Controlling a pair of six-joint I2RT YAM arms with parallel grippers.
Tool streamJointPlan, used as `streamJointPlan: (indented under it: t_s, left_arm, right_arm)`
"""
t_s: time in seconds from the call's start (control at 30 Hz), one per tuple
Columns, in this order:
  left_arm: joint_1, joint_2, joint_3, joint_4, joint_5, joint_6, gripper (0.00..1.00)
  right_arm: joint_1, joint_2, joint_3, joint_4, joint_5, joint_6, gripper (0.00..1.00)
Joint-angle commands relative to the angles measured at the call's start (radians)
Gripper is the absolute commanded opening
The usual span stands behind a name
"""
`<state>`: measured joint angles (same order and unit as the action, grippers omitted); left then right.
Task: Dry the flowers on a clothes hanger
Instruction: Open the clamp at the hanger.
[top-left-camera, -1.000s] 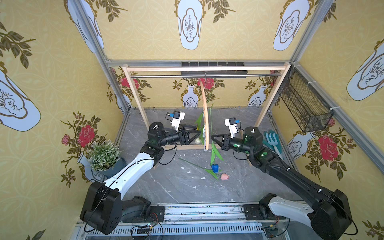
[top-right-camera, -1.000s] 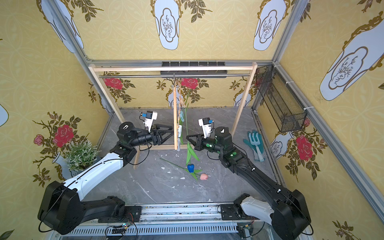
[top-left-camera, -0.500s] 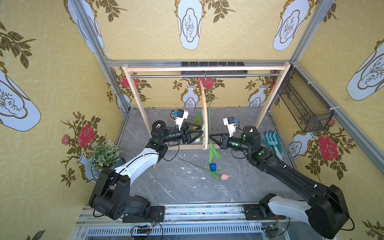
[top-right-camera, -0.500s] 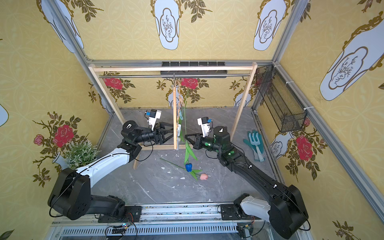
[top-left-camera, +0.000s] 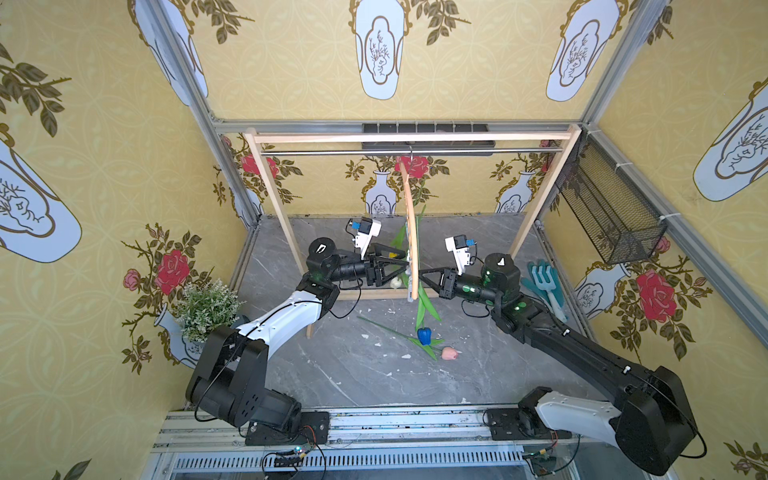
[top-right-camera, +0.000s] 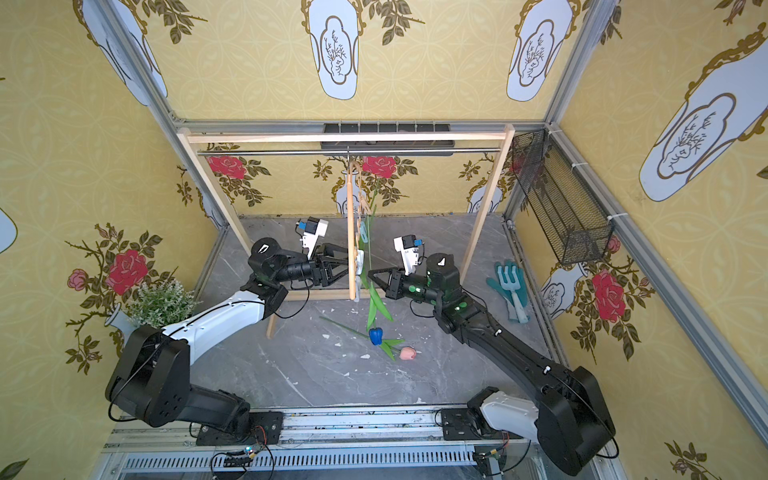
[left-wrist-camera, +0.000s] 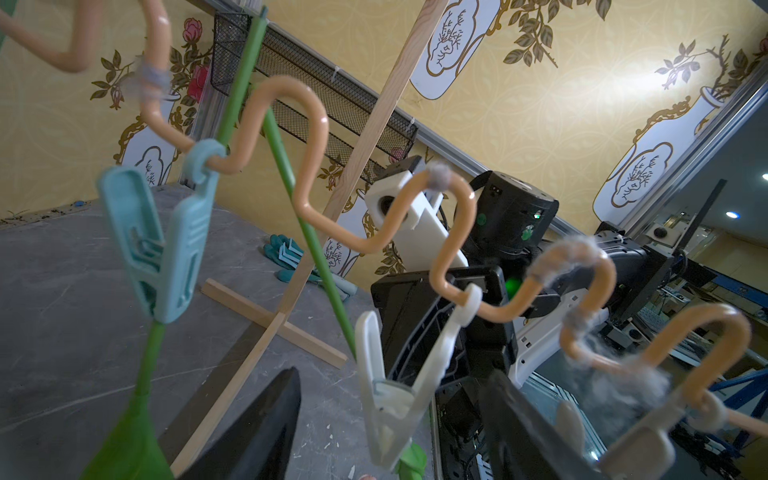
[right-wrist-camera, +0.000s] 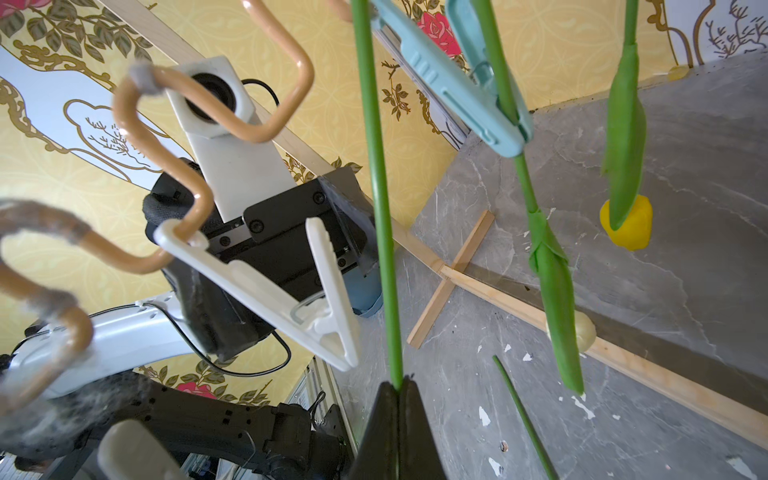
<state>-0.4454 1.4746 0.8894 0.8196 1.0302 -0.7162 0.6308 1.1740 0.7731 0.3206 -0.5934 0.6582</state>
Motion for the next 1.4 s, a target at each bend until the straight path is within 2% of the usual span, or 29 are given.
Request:
streamJointPlan:
  t_s: [0.0, 0.93, 1.2, 1.37]
  left_arm:
    - [0.001, 0.014, 0.012, 0.040, 0.024, -0.005, 0.73]
    - [0.001, 0.036, 0.060, -0.051, 0.034, 0.026, 0.70]
    - [-0.003, 0.003, 0.051, -0.145, -0.028, 0.132, 0.76]
    - [-0.007, -0.019, 0.062, -0.214, -0.070, 0.187, 0.72]
  right_arm:
    - [0.003, 0.000, -0.003, 0.064, -0.012, 0.005, 0.00]
    - [0.051, 0.022, 0.017, 0.063, -0.008, -0.016, 0.00]
    - [0.058, 0.024, 0.022, 0.050, 0.006, -0.023, 0.00]
    - [0.067, 0.030, 0.028, 0.045, 0.010, -0.030, 0.00]
